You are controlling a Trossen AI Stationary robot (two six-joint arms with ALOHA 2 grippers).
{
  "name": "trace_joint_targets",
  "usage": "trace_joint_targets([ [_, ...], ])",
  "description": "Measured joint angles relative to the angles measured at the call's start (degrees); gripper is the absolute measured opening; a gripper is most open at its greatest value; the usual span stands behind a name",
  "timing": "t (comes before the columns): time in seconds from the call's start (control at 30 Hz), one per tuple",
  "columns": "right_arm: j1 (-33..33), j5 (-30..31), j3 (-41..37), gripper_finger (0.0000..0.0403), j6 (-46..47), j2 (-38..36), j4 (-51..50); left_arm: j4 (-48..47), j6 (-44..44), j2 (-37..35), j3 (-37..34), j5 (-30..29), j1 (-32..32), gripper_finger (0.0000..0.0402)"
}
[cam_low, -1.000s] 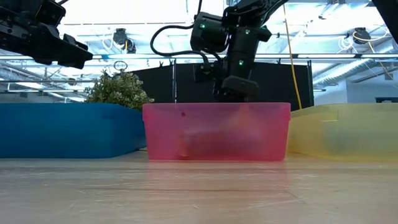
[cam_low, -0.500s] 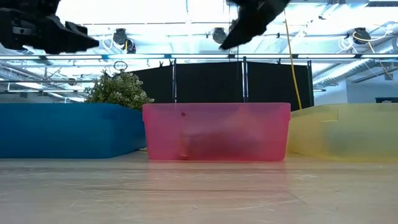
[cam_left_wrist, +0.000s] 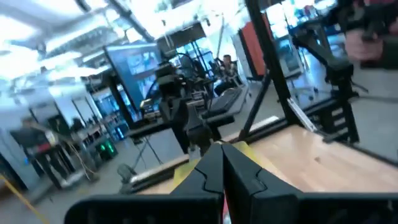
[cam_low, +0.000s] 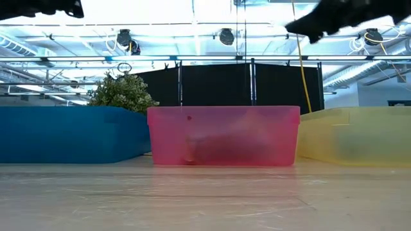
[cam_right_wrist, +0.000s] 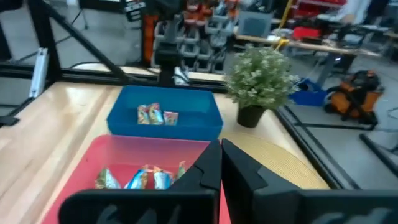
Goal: Pick and place Granola Bars by type
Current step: Return to Home Position
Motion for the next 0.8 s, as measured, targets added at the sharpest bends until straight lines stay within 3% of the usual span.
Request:
trace_joint_targets([
  [0.23,2.99,1.13,-9.75,0.0,0.41,-12.42,2.06,-1.85,-7.9,2.6,-0.16,-1.87,0.99,0.0002],
  [0.37,4.67,6.06,-12.18,0.0,2.47,-17.19,2.34,-4.82,-8.88,1.28,-0.15,-2.37,0.18,0.0002],
  [0.53,6.98,6.15,-15.48,0.0,1.97,-20.36,3.23,-8.51,-6.13,0.21,-1.39,-5.89,-0.47,0.0001],
  [0.7,8.17,6.19,-19.83,0.0,-0.2,-20.78,8.71,-0.3,-1.18,0.8,-7.58,2.08,0.11,0.0001],
  [0.8,8.17,6.19,-21.57,0.0,-0.94,-20.82,10.95,1.16,-1.96,0.86,-9.59,3.77,0.77,0.0001],
])
